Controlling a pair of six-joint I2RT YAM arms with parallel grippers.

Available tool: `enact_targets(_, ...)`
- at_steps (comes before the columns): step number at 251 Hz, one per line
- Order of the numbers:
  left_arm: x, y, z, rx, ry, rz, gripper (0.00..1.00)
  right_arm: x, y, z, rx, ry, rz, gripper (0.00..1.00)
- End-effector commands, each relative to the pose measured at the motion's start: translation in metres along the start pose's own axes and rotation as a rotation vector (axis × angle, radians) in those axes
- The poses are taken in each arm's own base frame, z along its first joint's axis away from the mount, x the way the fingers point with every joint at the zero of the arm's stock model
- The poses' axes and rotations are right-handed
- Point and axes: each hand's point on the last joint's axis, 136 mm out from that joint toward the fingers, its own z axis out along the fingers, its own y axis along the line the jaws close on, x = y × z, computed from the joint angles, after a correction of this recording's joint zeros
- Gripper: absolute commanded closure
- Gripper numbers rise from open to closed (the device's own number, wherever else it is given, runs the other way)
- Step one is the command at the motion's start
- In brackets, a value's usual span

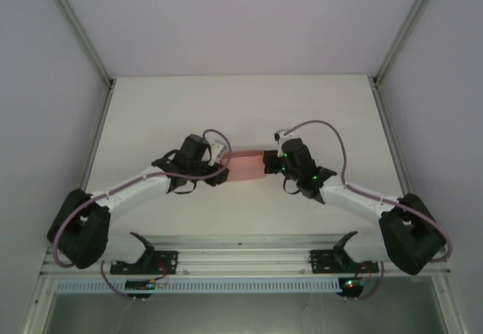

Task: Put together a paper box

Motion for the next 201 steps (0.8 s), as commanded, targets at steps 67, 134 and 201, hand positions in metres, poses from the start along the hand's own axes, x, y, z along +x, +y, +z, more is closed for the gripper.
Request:
enact_targets(67, 0.003, -0.012, -0.023, -0.016, 0.053, -0.006, 0.51, 0.068, -0.025, -0.001, 0.084, 0.202, -0.112, 1.0)
enact_targets(134, -0.026, 0.015, -0.077, -0.252, -0.009, -0.02, 0.34, 0.07, -0.022, -0.001, 0.086, 0.2, -0.133, 1.0)
enact_targets(201, -0.05, 0.034, -0.066, -0.244, 0.062, 0.106, 0.44, 0.074, -0.015, -0.002, 0.05, 0.241, -0.13, 1.0)
